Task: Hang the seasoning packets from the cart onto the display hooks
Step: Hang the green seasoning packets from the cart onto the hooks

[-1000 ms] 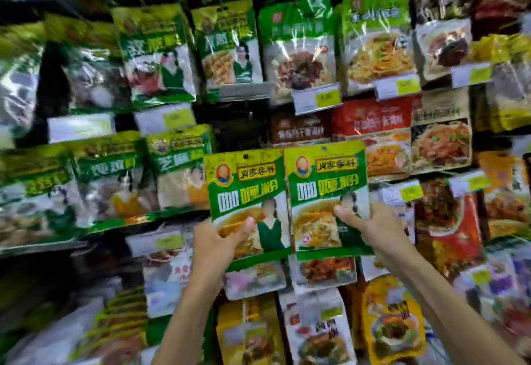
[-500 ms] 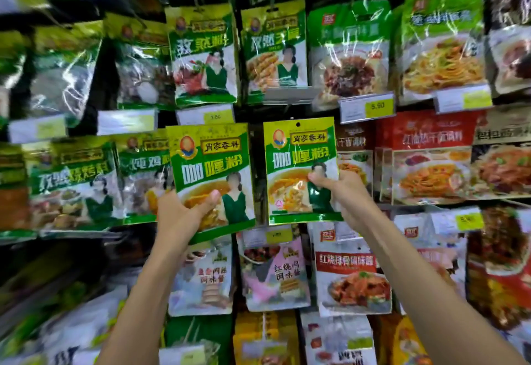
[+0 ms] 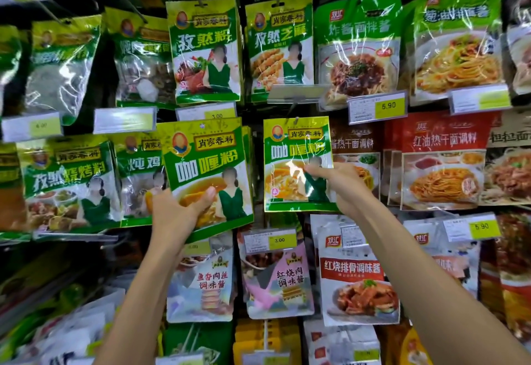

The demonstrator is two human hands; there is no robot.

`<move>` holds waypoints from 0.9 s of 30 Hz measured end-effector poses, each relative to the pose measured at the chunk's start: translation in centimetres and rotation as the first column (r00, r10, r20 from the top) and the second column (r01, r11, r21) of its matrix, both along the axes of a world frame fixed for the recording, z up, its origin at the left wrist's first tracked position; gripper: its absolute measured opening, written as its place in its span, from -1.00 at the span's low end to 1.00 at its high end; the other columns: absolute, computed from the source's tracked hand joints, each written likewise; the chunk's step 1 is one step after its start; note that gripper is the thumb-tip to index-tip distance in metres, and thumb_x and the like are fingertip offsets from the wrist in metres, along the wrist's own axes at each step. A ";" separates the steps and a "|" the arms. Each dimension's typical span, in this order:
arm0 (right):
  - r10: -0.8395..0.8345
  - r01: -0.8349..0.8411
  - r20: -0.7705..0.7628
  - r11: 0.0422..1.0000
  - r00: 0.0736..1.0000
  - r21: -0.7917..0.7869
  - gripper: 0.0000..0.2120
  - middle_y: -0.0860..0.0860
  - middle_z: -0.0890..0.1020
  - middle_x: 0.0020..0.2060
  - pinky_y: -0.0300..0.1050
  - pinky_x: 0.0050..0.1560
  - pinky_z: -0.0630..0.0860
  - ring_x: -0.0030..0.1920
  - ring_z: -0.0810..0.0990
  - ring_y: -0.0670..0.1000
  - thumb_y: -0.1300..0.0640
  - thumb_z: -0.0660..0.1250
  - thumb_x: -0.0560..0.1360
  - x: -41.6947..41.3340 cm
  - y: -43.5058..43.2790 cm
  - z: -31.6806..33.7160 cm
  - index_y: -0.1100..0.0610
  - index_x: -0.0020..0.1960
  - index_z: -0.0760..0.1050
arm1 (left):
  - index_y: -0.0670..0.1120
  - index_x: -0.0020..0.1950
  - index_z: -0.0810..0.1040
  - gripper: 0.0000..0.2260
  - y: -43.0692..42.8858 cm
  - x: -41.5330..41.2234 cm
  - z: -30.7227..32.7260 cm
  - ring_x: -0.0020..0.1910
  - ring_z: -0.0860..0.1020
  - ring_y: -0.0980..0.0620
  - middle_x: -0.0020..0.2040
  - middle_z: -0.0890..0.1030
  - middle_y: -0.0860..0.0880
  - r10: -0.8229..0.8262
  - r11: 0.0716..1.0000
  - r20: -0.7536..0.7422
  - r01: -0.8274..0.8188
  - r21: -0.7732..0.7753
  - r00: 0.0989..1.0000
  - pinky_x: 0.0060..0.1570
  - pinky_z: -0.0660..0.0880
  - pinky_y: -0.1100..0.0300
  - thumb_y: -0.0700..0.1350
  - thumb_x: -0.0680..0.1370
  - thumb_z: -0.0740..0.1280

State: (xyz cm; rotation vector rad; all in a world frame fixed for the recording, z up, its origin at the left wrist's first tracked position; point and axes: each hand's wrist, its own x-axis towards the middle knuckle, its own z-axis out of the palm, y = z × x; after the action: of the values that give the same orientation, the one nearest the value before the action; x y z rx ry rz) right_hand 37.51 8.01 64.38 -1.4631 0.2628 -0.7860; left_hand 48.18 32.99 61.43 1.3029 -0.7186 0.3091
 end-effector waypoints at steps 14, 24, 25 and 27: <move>-0.204 0.201 -0.077 0.978 0.976 -0.048 -0.25 0.20 0.29 0.46 0.09 0.40 0.26 0.45 0.28 0.21 0.15 0.45 0.47 6.7 -2.8 0.3 0.31 0.49 0.12 | 0.09 -0.19 0.63 -0.83 -1.6 0.6 -0.4 -0.11 0.67 0.08 -0.16 0.71 0.10 -0.020 0.999 0.004 0.020 0.038 1.000 -0.06 0.56 0.14 -0.19 0.39 0.51; -0.468 0.448 0.037 0.817 0.883 -0.362 -0.67 0.05 0.59 0.02 -0.14 0.05 0.49 0.05 0.55 0.02 0.08 0.32 0.56 3.0 -1.9 -2.1 0.26 0.23 0.47 | 0.00 -0.01 0.61 -0.67 -2.9 -0.8 -0.9 -0.16 0.68 0.13 -0.13 0.71 0.07 -0.168 0.986 -0.081 0.168 -0.013 0.982 -0.28 0.56 0.34 -0.04 0.25 0.51; -0.498 0.507 0.130 0.775 0.858 -0.377 -0.72 -0.01 0.59 0.02 -0.20 0.04 0.49 0.04 0.55 -0.04 0.09 0.30 0.57 2.0 -1.2 -2.5 0.21 0.23 0.47 | -0.01 0.01 0.61 -0.65 -3.3 -1.0 -1.0 -0.15 0.68 0.11 -0.12 0.71 0.06 -0.185 0.983 -0.089 0.185 -0.005 0.979 -0.25 0.58 0.30 -0.04 0.25 0.51; -0.348 0.407 0.225 0.851 0.910 -0.332 -0.78 -0.11 0.59 0.00 -0.21 0.05 0.51 0.04 0.57 -0.12 0.02 0.30 0.57 0.4 0.5 -3.2 0.11 0.15 0.50 | -0.01 -0.01 0.61 -0.66 -4.1 -1.7 -1.3 -0.13 0.69 0.06 -0.13 0.72 0.04 -0.225 0.973 -0.114 0.229 0.029 0.968 -0.17 0.61 0.19 -0.02 0.25 0.52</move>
State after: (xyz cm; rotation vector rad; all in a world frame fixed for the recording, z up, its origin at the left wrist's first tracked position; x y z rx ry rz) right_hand 37.86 8.51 61.18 -1.7195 0.2985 -1.3261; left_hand 46.51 28.85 60.10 1.2524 -0.7756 0.0366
